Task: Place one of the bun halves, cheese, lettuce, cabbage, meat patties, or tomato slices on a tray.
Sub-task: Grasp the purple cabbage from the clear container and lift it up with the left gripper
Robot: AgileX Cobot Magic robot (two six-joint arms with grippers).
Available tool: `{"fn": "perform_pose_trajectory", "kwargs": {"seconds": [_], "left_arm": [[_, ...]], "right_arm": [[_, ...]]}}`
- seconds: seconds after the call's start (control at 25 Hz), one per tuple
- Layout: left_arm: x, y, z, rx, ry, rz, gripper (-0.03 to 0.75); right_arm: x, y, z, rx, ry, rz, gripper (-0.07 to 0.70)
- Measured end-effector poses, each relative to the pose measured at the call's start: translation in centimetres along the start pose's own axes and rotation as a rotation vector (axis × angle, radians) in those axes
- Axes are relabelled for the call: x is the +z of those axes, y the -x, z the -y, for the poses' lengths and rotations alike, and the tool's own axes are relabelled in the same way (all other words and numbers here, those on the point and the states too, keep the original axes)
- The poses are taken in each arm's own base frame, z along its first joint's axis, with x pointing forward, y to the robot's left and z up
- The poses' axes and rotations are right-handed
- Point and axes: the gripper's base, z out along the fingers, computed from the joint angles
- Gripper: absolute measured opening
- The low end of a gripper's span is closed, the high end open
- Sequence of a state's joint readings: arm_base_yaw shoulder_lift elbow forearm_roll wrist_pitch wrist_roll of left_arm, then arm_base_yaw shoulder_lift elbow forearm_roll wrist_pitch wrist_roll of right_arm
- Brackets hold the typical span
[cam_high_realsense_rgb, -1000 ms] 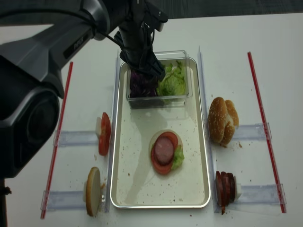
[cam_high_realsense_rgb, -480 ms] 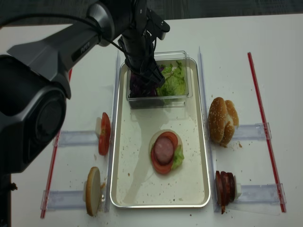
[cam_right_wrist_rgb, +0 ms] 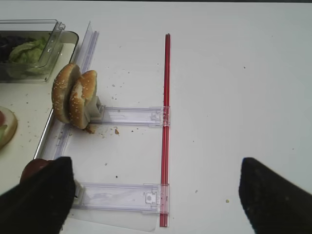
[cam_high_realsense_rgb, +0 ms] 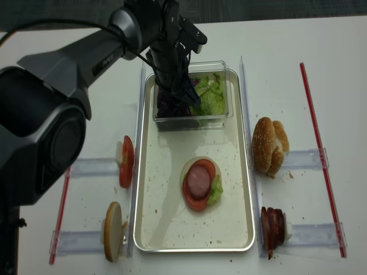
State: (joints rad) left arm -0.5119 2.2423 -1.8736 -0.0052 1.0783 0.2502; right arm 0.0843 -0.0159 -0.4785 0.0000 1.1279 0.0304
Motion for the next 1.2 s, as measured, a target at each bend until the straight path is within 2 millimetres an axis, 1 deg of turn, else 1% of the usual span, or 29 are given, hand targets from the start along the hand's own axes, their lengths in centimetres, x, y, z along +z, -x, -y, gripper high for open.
{"fn": "perform_pose_trajectory", "kwargs": {"seconds": [0.12, 0.28, 0.48, 0.72, 0.96, 1.0, 1.2], "left_arm": [[0.2, 0.0, 0.0, 0.004, 0.0, -0.002, 0.275], [1.0, -0.1, 0.0, 0.006, -0.004, -0.017, 0.271], [1.0, 0.0, 0.0, 0.011, -0.002, -0.008, 0.232], [1.0, 0.1, -0.1, 0.014, 0.004, -0.003, 0.153], [1.0, 0.1, -0.2, 0.022, 0.018, -0.005, 0.008], [1.0, 0.0, -0.2, 0.023, 0.02, -0.005, -0.007], [1.0, 0.0, -0.3, 0.016, 0.021, -0.004, -0.012]], "right_arm": [[0.0, 0.0, 0.0, 0.0, 0.0, 0.0, 0.692], [0.0, 0.0, 0.0, 0.0, 0.0, 0.0, 0.692], [0.0, 0.0, 0.0, 0.0, 0.0, 0.0, 0.692], [0.0, 0.0, 0.0, 0.0, 0.0, 0.0, 0.692], [0.0, 0.0, 0.0, 0.0, 0.0, 0.0, 0.692], [0.0, 0.0, 0.0, 0.0, 0.0, 0.0, 0.692], [0.0, 0.0, 0.0, 0.0, 0.0, 0.0, 0.692]]}}
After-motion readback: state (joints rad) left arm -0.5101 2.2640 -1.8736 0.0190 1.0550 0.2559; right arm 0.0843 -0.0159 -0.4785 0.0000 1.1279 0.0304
